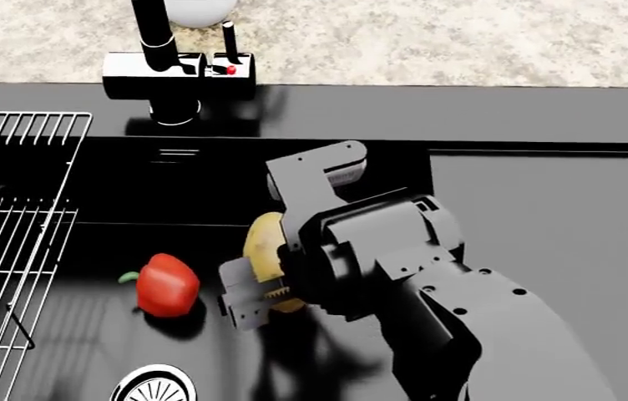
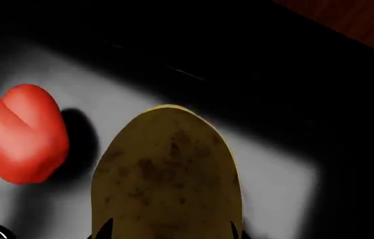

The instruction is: Pick the vegetables from the sink and place them on the cutting board.

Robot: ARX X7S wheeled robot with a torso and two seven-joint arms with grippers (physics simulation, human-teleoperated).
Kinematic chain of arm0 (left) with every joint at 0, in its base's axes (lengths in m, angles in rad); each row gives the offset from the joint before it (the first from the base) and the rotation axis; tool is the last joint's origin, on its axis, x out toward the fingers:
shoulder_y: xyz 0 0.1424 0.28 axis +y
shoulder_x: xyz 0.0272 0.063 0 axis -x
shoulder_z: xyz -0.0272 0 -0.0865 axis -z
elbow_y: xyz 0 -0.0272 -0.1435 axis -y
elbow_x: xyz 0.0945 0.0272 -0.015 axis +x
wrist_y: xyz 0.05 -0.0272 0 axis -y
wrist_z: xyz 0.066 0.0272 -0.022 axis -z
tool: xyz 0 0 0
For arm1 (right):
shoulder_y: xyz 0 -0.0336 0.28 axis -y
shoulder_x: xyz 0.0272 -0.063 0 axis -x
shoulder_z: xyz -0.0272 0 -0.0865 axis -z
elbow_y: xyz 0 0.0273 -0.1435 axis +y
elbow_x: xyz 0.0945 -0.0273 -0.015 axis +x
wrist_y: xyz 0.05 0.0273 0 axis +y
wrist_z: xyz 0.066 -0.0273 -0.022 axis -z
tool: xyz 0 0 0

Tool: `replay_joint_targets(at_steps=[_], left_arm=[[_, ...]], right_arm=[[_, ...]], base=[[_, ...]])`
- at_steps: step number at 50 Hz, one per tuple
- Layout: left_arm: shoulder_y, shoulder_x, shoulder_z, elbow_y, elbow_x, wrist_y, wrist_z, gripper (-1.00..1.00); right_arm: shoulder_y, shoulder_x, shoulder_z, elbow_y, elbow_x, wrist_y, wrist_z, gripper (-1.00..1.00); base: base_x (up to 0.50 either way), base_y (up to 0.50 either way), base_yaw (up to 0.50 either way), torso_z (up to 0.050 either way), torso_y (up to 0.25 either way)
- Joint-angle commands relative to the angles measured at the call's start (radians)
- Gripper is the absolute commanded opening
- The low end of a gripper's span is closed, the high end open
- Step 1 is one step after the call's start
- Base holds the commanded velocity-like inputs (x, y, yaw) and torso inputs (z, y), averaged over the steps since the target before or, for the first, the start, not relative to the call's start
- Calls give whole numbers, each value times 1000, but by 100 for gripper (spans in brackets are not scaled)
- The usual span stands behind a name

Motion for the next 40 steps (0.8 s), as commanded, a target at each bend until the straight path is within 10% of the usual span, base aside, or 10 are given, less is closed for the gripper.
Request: replay_joint_targets(at_steps=[1,5,15,40], left_arm=[[12,-34,-26,27,-19,-13,5,100],[16,-17,-42,56,-33,-32,-18,100],[-34,47,-25,77,-51,-70,-34,100],[-251,185,273,-68,39,-24,96,100]], right_arm=[[109,0,8,-76,-22,27,-7,-100],[175,0,21,-103,4,28,-7,-100],[234,467,239,-848,251,37,427,-100],[233,867,359,-1238,427,22,640,-100]], base=[[0,0,0,0,0],[0,0,0,0,0],[0,0,0,0,0],[0,0,0,0,0]])
